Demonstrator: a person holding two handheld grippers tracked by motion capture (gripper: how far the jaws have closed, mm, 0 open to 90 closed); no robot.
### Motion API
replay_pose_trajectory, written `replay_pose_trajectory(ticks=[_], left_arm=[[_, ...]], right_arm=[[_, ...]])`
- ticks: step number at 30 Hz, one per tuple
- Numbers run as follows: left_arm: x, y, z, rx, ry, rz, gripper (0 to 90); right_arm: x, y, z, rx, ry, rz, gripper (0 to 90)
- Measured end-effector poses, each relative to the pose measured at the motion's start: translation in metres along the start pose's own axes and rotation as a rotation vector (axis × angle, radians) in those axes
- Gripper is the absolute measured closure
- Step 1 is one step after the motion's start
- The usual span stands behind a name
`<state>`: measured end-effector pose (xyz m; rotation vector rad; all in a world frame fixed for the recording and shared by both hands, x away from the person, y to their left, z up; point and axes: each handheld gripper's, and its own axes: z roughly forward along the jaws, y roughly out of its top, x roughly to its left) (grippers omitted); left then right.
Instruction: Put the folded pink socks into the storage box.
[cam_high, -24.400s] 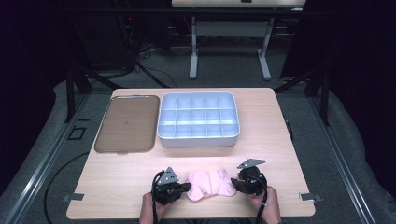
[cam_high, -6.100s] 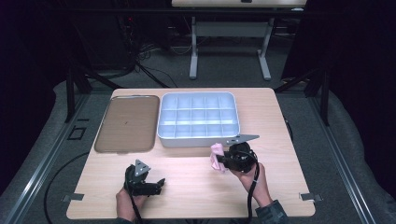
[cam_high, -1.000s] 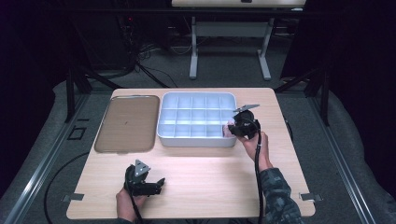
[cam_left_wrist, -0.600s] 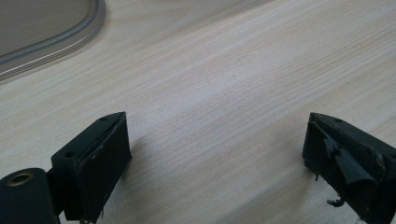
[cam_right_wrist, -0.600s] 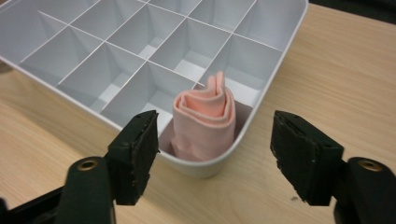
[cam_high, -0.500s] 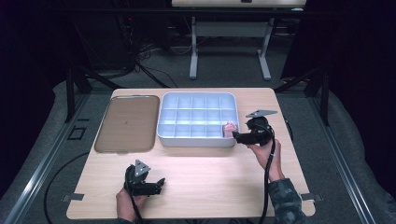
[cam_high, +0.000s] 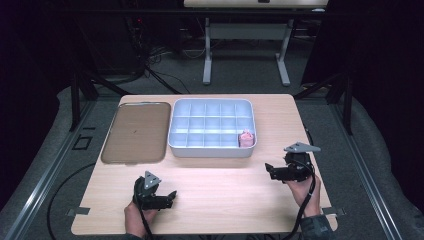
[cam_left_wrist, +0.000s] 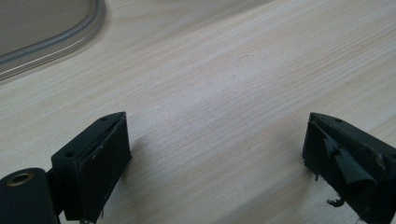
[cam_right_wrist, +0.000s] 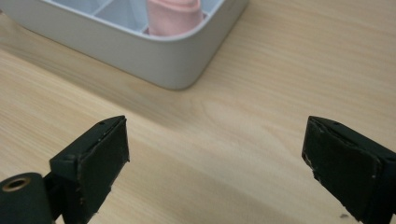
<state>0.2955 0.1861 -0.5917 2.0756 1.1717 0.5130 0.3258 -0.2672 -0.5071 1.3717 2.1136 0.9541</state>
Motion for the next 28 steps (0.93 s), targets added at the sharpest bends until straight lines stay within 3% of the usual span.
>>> replay_pose_trajectory(ticks=[6, 13, 24, 28], left_arm=[[0.000, 0.000, 0.000, 0.000, 0.000, 0.000, 7.3], [0.000, 0.000, 0.000, 0.000, 0.000, 0.000, 7.3], [0.000, 0.000, 0.000, 0.000, 0.000, 0.000, 7.3], [0.000, 0.000, 0.000, 0.000, 0.000, 0.000, 7.3]], right_arm=[[-0.007, -0.031, 0.004, 0.012, -0.015, 0.043, 5.2], [-0.011, -0.061, 0.011, 0.040, -0.047, 0.062, 5.1], [-0.016, -0.085, 0.023, 0.091, -0.079, 0.044, 0.0], [-0.016, -0.092, 0.021, 0.047, -0.077, 0.071, 0.0]])
